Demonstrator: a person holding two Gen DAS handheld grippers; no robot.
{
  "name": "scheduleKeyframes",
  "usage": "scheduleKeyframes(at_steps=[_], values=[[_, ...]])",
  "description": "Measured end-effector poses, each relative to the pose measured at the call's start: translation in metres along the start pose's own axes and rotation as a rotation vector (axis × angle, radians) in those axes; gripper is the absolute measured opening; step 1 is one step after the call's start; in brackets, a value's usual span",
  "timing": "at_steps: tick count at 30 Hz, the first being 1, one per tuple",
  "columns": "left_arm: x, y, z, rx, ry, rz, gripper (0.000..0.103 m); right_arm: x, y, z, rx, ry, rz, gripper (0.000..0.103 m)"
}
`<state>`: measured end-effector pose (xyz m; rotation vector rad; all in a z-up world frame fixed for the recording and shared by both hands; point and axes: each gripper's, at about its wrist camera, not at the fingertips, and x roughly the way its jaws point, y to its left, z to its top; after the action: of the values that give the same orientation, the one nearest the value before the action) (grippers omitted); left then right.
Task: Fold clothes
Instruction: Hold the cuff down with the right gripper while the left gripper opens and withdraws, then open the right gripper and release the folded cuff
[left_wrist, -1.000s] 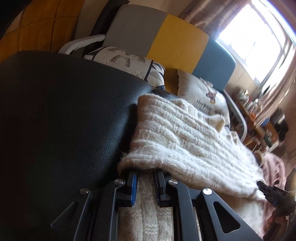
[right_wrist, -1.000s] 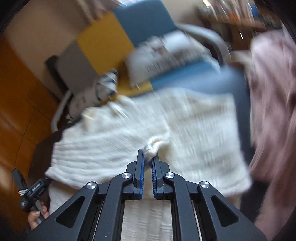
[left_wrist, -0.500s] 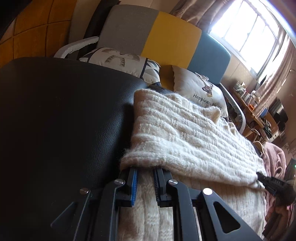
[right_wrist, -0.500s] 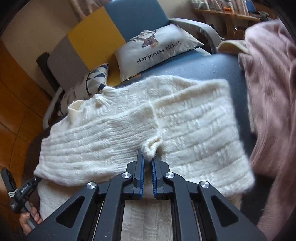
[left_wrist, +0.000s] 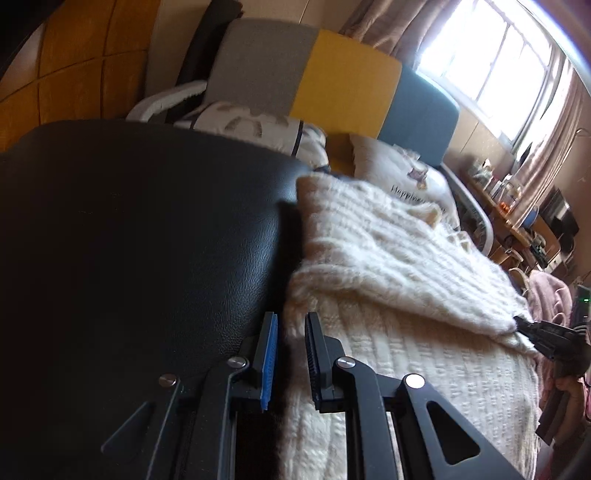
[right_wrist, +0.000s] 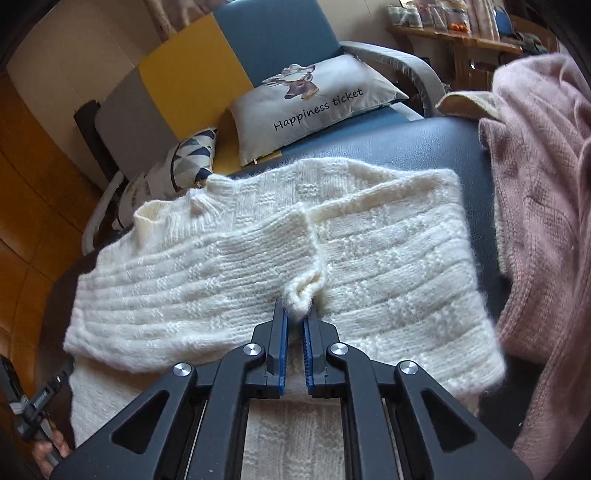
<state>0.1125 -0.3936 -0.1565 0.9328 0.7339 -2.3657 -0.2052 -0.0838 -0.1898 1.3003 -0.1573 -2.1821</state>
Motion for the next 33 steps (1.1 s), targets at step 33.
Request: scheduleKeyframes(at_steps=[33], values=[[0.074, -0.069, 0.046, 0.164, 0.103, 0.032, 0.018, -0.010, -0.019, 0.002, 0.066, -0.008, -0.003, 0.013]])
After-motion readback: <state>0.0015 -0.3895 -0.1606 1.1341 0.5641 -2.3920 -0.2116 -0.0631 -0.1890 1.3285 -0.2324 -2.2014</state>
